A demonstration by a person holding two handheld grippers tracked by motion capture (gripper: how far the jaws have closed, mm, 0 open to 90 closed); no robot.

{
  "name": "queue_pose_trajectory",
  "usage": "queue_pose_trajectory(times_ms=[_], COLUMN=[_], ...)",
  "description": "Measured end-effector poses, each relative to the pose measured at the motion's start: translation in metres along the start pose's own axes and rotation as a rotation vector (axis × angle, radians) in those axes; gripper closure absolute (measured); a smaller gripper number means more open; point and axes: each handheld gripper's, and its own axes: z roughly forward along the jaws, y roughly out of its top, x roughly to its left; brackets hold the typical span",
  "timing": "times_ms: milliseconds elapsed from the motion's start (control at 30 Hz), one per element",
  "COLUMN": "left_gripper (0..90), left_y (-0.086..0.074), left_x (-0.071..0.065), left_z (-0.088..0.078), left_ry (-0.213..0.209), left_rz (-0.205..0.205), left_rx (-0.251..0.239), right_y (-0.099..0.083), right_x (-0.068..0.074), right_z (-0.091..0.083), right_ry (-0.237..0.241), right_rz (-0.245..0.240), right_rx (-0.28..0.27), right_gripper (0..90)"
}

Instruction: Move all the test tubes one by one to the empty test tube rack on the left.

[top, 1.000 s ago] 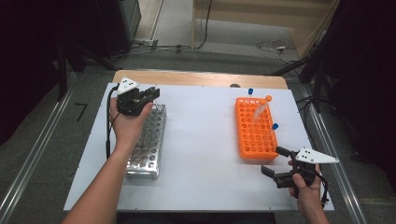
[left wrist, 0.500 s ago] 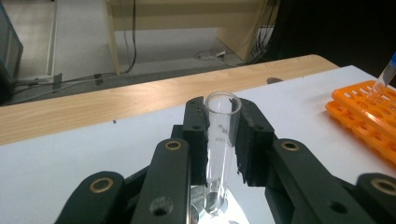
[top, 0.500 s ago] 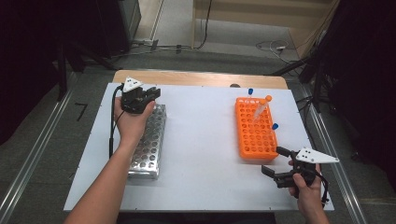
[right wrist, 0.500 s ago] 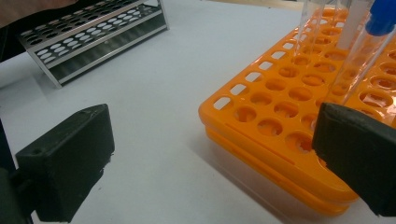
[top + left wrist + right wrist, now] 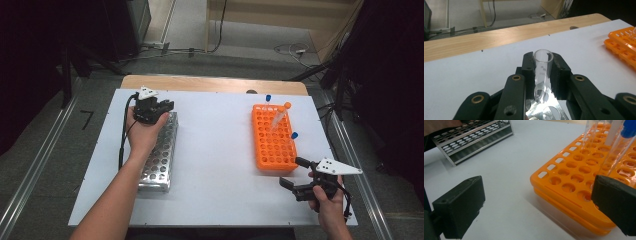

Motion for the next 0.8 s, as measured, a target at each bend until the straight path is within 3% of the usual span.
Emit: queue_pose_trajectory(times_ms=[167, 500, 600, 700, 800], left_gripper=[76.0, 74.4, 67.9, 55.9, 48.2], left_y=[-0.001, -0.002, -0.002, -0.001, 0.0], left_x=[-0.002, -0.001, 0.0, -0.001, -0.002], left_z=[0.001, 0.005, 0.003, 0.0, -0.005], left_ry=[0.013, -0.002, 0.0, 0.01, -0.019], left_rz=[0.012, 0.011, 0.009, 0.003, -0.008], left_rx=[0.036, 0.092, 0.093, 0.084, 0.066], right_y=[0.0, 0.0, 0.0, 0.0, 0.0], right_x=[0.0, 0.001, 0.001, 0.001, 0.003], right_z=[0.0, 0.003, 0.003, 0.004, 0.005], right_ry=[-0.002, 0.002, 0.001, 0.003, 0.003], right_rz=[0.003, 0.0, 0.001, 0.003, 0.003], right_rx=[0.001, 0.006, 0.007, 0.009, 0.01], right_gripper=[0.0, 0.0, 0.0, 0.0, 0.0])
